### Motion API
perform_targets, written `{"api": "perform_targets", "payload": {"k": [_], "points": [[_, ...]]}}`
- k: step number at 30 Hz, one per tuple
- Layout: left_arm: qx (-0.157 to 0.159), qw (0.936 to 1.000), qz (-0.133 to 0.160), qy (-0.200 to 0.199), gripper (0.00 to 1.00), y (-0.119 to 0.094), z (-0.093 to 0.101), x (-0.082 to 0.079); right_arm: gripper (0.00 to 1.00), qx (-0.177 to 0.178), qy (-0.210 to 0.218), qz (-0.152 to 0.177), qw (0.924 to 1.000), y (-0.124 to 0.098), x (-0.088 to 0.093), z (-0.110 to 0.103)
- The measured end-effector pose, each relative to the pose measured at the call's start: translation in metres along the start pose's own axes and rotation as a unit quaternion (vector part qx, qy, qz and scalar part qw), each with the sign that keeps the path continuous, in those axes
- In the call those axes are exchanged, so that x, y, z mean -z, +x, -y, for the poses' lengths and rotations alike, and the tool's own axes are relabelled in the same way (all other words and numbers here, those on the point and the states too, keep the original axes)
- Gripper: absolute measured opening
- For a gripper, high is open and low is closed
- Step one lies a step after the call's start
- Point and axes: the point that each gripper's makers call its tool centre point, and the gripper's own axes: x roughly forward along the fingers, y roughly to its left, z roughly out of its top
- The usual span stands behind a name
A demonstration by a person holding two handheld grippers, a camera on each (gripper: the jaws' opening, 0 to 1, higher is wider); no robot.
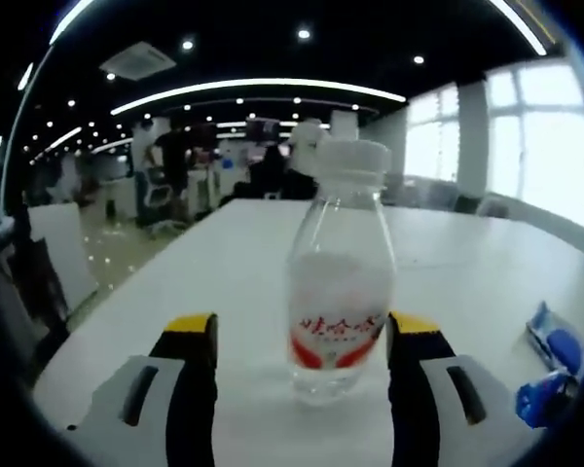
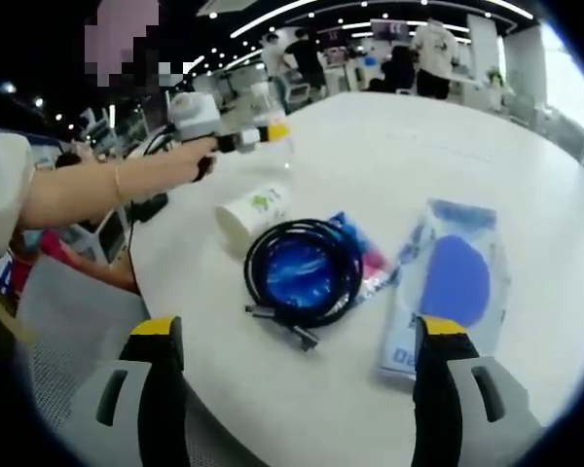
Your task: Arrange the tabletop items into an orderly group along one side of the table until the central work area is clear of visible clutter.
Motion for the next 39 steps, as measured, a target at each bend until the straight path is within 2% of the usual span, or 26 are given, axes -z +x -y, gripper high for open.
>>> {"api": "perform_targets", "payload": {"k": [5, 8, 11, 13, 18, 28, 32, 35, 39], "points": [[0.012, 0.9999, 0.003, 0.003, 0.85, -0.009, -0.002, 0.0, 0.97, -0.002, -0.005, 0.01, 0.9999, 0.0, -0.004, -0.002], [0.014, 0.9999, 0.003, 0.01, 0.94, -0.016, -0.003, 0.0, 0.97, -0.005, -0.01, 0.029, 0.9995, -0.002, -0.013, -0.004], [0.034, 0.999, 0.005, 0.031, 1.0, -0.025, 0.0, -0.002, 0.97, -0.006, -0.013, 0.043, 0.999, -0.004, -0.019, -0.005], [0.04, 0.9982, 0.002, 0.045, 0.99, -0.033, 0.001, -0.002, 0.97, -0.004, -0.013, 0.051, 0.9986, -0.005, -0.022, -0.005], [0.043, 0.9988, 0.0, 0.024, 1.0, -0.048, 0.0, 0.0, 0.95, -0.004, -0.017, 0.062, 0.9979, -0.006, -0.027, -0.005], [0.064, 0.9971, -0.017, 0.037, 1.0, -0.076, 0.008, 0.006, 0.95, -0.006, -0.027, 0.065, 0.9975, -0.006, -0.029, -0.007], [0.088, 0.9946, -0.019, 0.052, 1.0, -0.088, 0.017, 0.003, 0.95, -0.007, -0.029, 0.061, 0.9977, -0.005, -0.027, -0.009], [0.104, 0.9938, -0.006, 0.038, 1.0, -0.098, 0.024, -0.004, 0.95, -0.008, -0.03, 0.059, 0.9978, -0.005, -0.026, -0.011], [0.126, 0.9912, -0.012, 0.036, 1.0, -0.11, 0.036, -0.004, 0.95, -0.011, -0.032, 0.058, 0.9977, -0.004, -0.026, -0.013]]}}
